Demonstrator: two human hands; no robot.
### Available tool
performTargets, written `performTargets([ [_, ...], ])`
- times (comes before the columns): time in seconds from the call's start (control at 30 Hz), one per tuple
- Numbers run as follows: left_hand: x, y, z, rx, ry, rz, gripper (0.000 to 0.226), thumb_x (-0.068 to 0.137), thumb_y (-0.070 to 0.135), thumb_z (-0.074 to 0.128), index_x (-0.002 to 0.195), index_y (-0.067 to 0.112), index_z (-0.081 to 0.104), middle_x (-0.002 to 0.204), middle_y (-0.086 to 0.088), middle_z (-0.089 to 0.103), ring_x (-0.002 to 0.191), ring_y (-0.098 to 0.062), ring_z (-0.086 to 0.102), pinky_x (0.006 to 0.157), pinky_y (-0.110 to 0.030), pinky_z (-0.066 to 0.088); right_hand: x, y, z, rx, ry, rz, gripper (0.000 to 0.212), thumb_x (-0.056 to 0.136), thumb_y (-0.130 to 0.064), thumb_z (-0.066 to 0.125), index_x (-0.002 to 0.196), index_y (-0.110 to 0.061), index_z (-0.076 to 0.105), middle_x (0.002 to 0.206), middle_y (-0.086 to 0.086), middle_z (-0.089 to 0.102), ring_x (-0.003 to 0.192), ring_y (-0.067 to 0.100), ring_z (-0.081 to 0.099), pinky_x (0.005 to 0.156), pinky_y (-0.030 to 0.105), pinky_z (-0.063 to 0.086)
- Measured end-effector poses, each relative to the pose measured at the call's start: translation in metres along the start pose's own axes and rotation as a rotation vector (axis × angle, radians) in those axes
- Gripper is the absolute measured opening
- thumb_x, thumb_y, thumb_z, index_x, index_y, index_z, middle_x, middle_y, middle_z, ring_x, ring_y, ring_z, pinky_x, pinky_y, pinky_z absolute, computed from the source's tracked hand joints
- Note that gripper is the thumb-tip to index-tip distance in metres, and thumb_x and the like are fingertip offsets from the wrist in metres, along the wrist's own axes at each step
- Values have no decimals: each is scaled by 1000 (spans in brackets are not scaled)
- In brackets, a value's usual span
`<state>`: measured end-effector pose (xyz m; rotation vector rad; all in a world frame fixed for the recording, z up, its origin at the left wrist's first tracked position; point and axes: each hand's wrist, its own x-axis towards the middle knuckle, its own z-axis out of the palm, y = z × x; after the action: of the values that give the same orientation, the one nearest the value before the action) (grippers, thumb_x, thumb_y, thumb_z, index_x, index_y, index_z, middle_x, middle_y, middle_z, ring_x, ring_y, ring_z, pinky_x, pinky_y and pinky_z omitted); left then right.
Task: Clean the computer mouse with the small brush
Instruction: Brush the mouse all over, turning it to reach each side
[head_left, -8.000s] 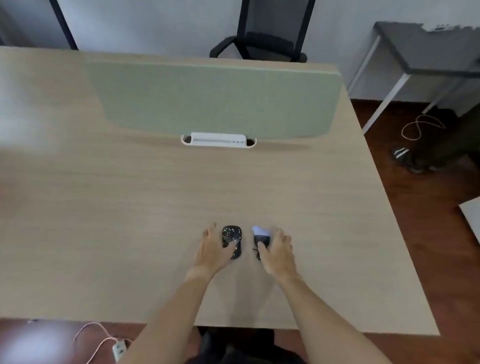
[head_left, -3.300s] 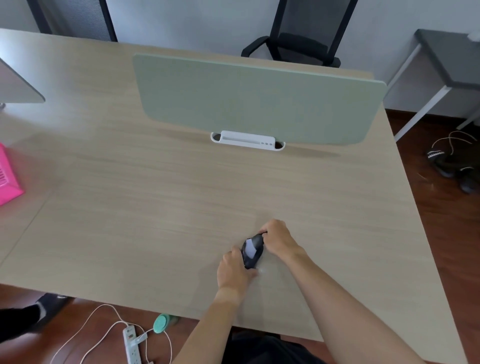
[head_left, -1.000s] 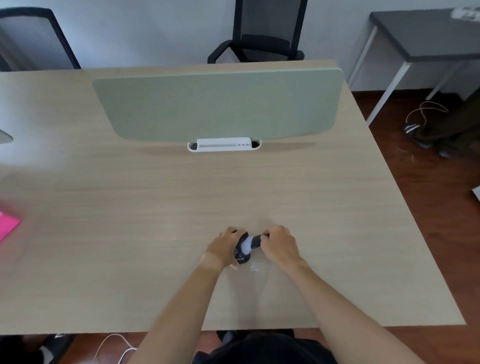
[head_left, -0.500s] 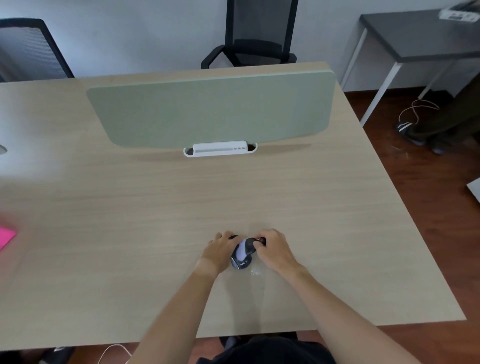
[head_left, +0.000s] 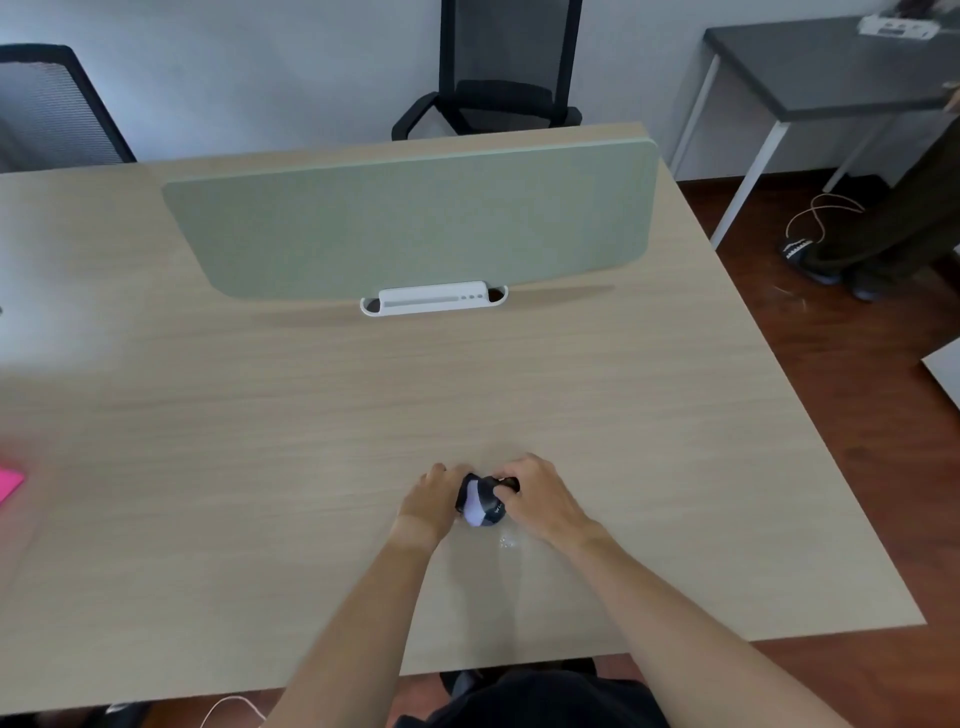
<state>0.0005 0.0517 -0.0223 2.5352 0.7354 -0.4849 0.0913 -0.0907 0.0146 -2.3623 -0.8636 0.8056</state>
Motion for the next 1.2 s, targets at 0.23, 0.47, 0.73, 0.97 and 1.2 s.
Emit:
performTargets([
  [0.23, 0, 3, 5, 22, 38, -23, 44, 79, -5, 56, 117, 16, 54, 118, -7, 49, 96, -34, 60, 79, -41, 53, 2, 15, -10, -41, 98, 116, 26, 83, 1, 42, 86, -7, 67, 104, 8, 55, 93, 31, 57, 79, 38, 51],
  [0.47, 0, 14, 7, 58, 1, -77, 32, 80, 8, 65, 109, 5, 55, 113, -13, 55, 99, -33, 61, 76, -38, 51, -1, 12, -2, 240, -18, 100, 26, 81, -2, 54, 90, -12, 76, 91, 7, 69, 81, 21, 58, 62, 16, 42],
  [0.73, -3, 16, 14, 83, 24, -102, 34, 83, 7, 65, 115, 5, 54, 116, -13, 55, 104, -32, 60, 79, -37, 51, -8, 17, -5, 104, 177, 108, 23, 79, 2, 47, 72, -9, 66, 93, 5, 55, 86, 24, 55, 68, 33, 48],
  [0.97, -13, 4, 27, 8, 114, -73, 34, 87, 12, 61, 120, 10, 52, 114, -11, 57, 99, -30, 62, 77, -37, 54, -8, 8, 10, 161, 40, -1, 26, 84, -2, 62, 105, -9, 75, 97, 11, 65, 89, 23, 59, 77, 29, 50],
  [1.2, -8, 3, 22, -77, 83, -90, 33, 77, 4, 69, 107, 6, 55, 109, -12, 55, 95, -31, 59, 74, -38, 53, -10, 17, -6, 62, 227, 64, 19, 74, 4, 50, 62, -5, 60, 83, 7, 55, 74, 24, 54, 58, 32, 45],
])
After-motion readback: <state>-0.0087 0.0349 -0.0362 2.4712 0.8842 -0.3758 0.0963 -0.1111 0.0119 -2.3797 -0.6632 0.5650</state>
